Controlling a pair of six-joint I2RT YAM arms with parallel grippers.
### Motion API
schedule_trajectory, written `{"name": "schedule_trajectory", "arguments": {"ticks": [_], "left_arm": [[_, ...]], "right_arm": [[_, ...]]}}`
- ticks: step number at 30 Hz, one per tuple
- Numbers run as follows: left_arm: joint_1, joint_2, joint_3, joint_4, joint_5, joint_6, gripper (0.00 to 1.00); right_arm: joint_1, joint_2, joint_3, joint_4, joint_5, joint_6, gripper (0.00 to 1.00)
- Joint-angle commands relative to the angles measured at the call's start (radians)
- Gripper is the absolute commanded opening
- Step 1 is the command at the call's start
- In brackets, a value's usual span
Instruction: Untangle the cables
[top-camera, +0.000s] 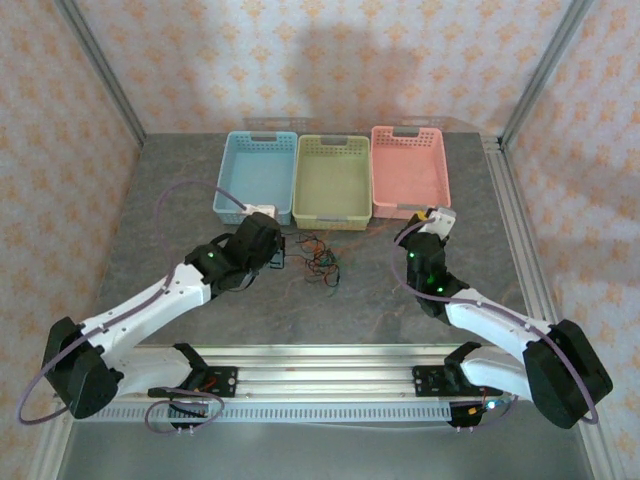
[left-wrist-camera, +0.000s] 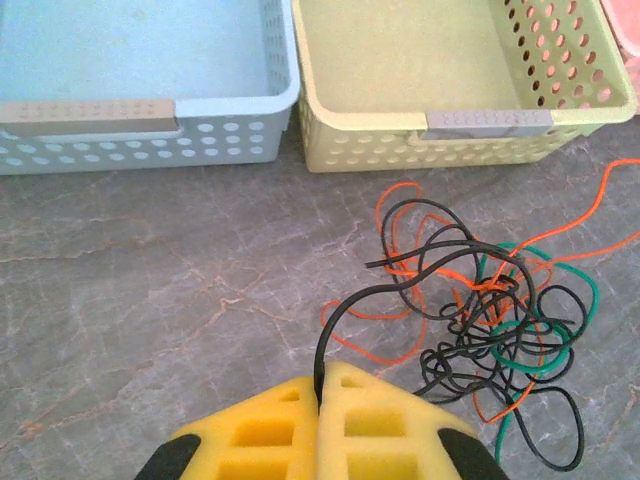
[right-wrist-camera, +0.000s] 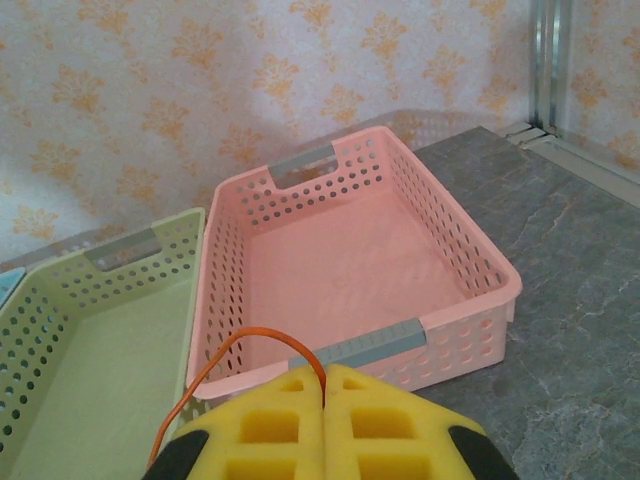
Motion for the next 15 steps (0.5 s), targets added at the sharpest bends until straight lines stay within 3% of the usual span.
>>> {"name": "schedule_trajectory", "arguments": {"ticks": [1,15], "left_arm": [[0.018,-0.054,-0.028,0.018,-0.088,-0.027,0.00],[0.054,-0.158,-0.078,0.004,-0.204,-0.061,0.00]], "right_arm": [[-0.007,-0.014,-0.010,-0.020,0.063,0.021,0.00],[-0.038,-0.037,-0.020,-0.071,0.192,0.046,0.00]]}}
